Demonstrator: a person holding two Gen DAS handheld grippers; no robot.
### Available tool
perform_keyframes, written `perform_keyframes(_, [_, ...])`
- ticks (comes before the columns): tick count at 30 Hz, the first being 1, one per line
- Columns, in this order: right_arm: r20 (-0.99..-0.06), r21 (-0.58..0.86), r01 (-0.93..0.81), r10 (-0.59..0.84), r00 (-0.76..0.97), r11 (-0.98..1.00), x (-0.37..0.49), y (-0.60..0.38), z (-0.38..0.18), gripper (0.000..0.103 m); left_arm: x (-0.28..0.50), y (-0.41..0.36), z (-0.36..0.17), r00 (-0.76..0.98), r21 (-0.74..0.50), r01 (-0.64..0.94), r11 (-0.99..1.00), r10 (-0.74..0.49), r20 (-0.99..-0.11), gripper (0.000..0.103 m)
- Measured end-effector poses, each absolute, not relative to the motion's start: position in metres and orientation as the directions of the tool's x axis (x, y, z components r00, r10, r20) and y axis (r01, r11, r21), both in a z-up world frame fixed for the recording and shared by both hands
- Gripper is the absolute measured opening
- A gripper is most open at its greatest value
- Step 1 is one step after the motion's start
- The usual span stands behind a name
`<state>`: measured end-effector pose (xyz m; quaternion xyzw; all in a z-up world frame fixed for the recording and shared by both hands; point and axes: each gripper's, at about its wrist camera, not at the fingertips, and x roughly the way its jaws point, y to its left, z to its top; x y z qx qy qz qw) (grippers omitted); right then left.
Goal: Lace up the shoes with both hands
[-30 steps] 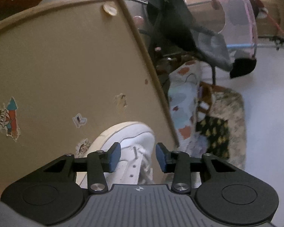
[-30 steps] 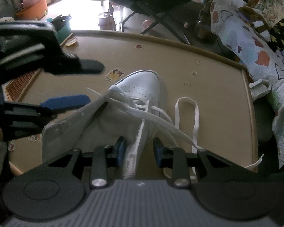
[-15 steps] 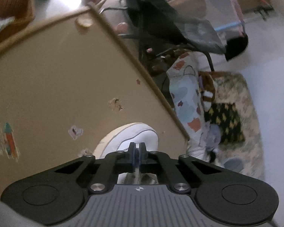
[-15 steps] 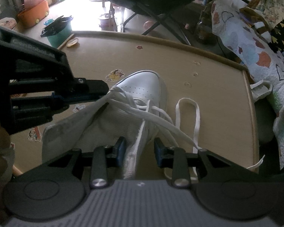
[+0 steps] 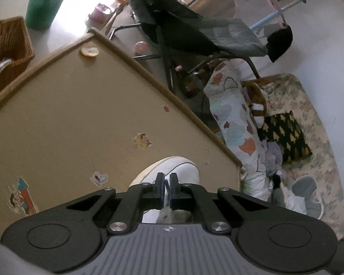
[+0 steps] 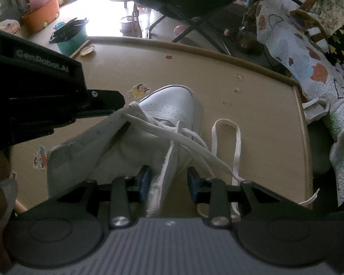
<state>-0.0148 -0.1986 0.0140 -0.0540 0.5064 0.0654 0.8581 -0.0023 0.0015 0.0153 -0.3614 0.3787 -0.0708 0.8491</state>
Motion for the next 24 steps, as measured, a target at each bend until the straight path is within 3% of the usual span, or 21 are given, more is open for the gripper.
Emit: perform_keyframes(24, [-0.876, -0.037, -0.177, 0.054, 0.479, 0.983, -0.013, -0.199, 0.014, 0.034, 0.002, 0.01, 0.009, 0.694, -0.616, -0.112, 0.779, -0.382, -0.61, 0.008])
